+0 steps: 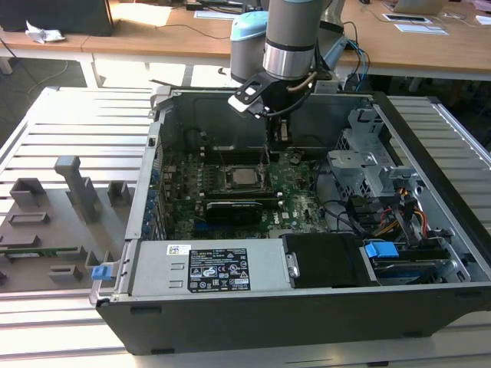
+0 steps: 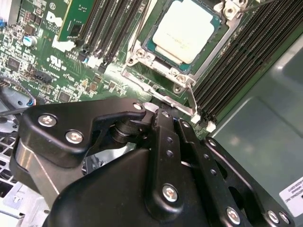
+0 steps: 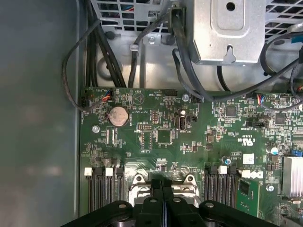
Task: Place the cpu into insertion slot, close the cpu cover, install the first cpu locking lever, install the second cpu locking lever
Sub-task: 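Close the cpu cover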
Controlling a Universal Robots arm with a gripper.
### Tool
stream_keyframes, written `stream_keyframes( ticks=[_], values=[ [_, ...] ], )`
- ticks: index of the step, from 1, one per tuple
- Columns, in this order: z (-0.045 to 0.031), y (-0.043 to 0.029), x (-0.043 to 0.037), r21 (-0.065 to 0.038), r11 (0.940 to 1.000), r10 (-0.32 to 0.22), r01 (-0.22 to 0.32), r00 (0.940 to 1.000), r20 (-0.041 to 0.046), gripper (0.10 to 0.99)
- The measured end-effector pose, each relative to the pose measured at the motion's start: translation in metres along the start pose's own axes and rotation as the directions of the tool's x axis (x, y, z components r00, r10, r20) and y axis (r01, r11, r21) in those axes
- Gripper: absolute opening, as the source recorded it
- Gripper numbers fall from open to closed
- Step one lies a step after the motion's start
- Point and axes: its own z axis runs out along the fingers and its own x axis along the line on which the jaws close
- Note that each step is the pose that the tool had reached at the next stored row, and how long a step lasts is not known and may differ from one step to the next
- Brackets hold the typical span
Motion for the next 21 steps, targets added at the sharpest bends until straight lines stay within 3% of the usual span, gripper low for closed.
stream_keyframes(
  ticks=[7, 12, 15, 21],
  values=[
    [0.0000, -0.0096, 0.0002, 0.000, 1.0000, 0.000, 0.000, 1.0000, 0.0000, 0.106],
    [0.0013, -0.0211, 0.0005, 0.000, 1.0000, 0.000, 0.000, 1.0000, 0.0000, 0.106],
    [0.0046, -0.0407, 0.0010, 0.000, 1.0000, 0.000, 0.000, 1.0000, 0.0000, 0.106],
    [0.0105, -0.0615, 0.0018, 0.000, 1.0000, 0.000, 0.000, 1.0000, -0.0001, 0.106]
  ],
)
